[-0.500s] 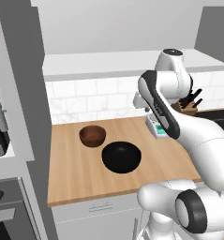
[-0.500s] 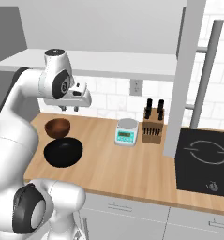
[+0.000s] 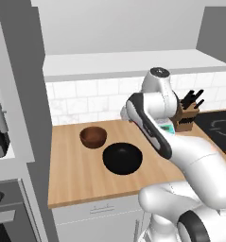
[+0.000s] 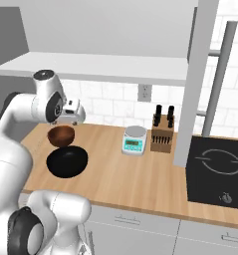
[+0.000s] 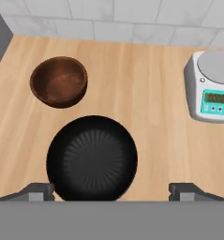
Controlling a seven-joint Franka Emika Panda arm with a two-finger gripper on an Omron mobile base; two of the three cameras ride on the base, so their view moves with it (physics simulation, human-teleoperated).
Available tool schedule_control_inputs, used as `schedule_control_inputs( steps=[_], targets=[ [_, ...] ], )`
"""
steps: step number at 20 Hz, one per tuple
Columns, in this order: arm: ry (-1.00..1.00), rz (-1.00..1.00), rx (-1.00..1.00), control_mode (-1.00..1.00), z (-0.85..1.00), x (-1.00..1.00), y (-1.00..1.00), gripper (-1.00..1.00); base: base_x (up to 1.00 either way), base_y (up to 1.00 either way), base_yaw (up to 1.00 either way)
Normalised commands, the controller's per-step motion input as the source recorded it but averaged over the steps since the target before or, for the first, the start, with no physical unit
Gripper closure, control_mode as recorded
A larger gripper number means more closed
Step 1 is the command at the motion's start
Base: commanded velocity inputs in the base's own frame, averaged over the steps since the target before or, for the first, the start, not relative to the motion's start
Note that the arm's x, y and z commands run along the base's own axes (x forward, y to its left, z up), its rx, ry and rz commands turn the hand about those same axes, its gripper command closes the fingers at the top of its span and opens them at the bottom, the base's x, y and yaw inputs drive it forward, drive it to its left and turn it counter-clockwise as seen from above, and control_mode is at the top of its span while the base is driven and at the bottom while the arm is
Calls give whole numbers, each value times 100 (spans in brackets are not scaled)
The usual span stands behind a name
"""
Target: Pick up the bowls on the counter and stack them on top of one another in the open cabinet. Place the smaller bowl on top of the larger bowl.
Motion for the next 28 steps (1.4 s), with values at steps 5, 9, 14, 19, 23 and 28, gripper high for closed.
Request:
schedule_control_inputs(
  steps=[5,9,14,19,23,28],
  targets=[
    [-9,0,14,-100,-86,41,62,-100,0,0,0],
    [0,0,0,-100,-46,61,42,-100,0,0,0],
    [6,-1,-8,-100,-1,44,36,-100,0,0,0],
    [8,0,-5,-100,0,18,5,-100,0,0,0],
    [7,0,0,-100,0,40,2,-100,0,0,0],
    [2,0,0,-100,0,41,0,-100,0,0,0]
  ],
)
